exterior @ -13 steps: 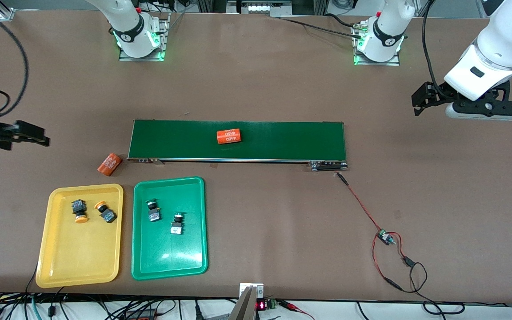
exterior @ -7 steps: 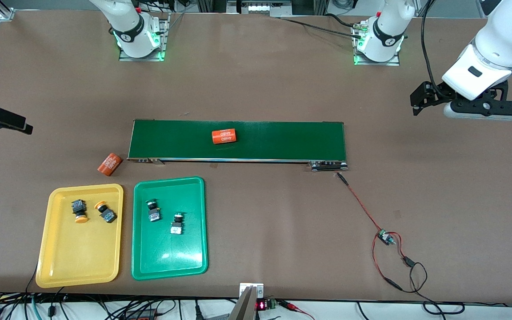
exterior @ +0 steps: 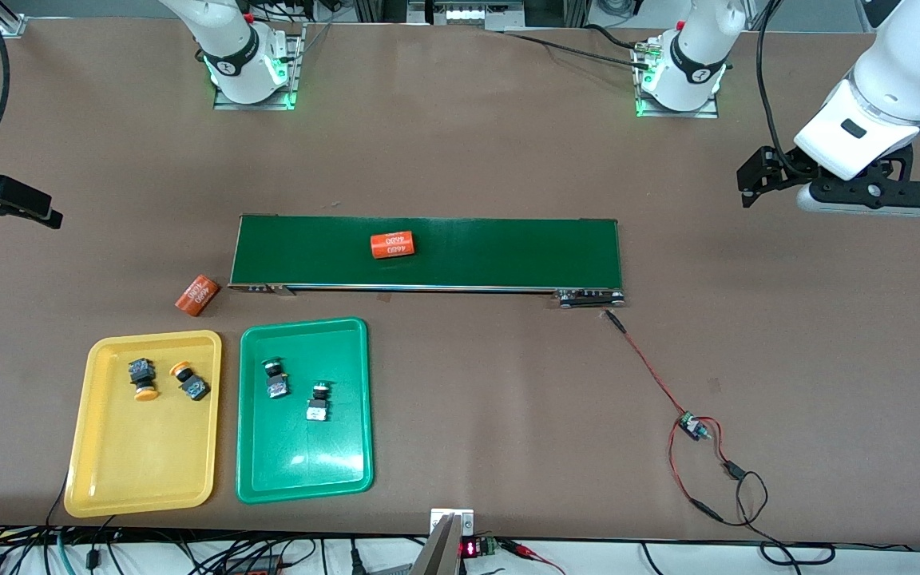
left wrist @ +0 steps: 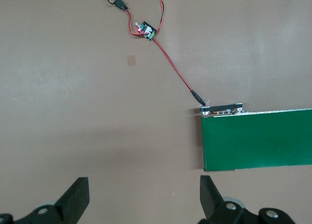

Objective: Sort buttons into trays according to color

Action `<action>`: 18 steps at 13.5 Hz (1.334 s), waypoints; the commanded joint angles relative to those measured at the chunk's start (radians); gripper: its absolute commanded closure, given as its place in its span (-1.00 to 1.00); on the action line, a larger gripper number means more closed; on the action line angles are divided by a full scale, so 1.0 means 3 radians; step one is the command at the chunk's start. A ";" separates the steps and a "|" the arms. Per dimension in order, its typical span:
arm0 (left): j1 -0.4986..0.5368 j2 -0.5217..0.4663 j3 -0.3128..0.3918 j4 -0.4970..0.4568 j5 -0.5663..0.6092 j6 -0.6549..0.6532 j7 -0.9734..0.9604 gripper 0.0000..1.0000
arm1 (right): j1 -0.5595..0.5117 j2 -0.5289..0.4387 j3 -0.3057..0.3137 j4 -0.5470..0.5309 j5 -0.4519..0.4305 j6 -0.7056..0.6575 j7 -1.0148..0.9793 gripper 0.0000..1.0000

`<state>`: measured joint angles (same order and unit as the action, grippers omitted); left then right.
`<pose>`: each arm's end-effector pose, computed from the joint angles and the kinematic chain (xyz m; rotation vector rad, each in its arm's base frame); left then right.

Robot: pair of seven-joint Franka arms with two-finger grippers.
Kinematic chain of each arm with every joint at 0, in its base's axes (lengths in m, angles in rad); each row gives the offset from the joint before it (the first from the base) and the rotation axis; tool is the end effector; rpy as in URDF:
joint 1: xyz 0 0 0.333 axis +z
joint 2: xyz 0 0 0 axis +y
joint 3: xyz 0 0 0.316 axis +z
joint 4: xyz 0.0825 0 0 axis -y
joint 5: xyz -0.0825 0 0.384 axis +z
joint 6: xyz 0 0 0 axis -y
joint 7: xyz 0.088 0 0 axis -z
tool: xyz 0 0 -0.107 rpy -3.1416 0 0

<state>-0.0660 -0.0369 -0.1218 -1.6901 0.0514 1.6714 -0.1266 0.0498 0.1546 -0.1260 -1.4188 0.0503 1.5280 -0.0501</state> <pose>0.5413 -0.0989 0.5971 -3.0875 0.1017 -0.0408 0.5963 -0.0338 0.6038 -3.1070 0.0373 0.0655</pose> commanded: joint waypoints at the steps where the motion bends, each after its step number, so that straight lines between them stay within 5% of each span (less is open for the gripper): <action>1: -0.0005 -0.0010 -0.0003 0.0060 -0.0038 -0.0075 -0.0008 -1.00 | 0.0100 -0.0101 -0.0101 -0.0128 -0.0065 0.0081 -0.0007 -1.00; 6: -0.0005 -0.0010 -0.0003 0.0060 -0.0038 -0.0075 -0.0013 -1.00 | 0.0120 -0.0479 -0.0086 -0.0639 -0.0086 0.0250 0.0044 -1.00; 18: -0.0005 -0.0015 -0.0008 0.0060 -0.0038 -0.0110 -0.0013 -1.00 | 0.0120 -0.0551 0.0011 -0.0553 -0.0101 0.0056 0.0039 -1.00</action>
<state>-0.0660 -0.0369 -0.1220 -1.6899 0.0514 1.6636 -0.1267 0.0850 0.0111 -0.1239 -1.5743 0.0334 1.5470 -0.0499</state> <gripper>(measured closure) 0.000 0.000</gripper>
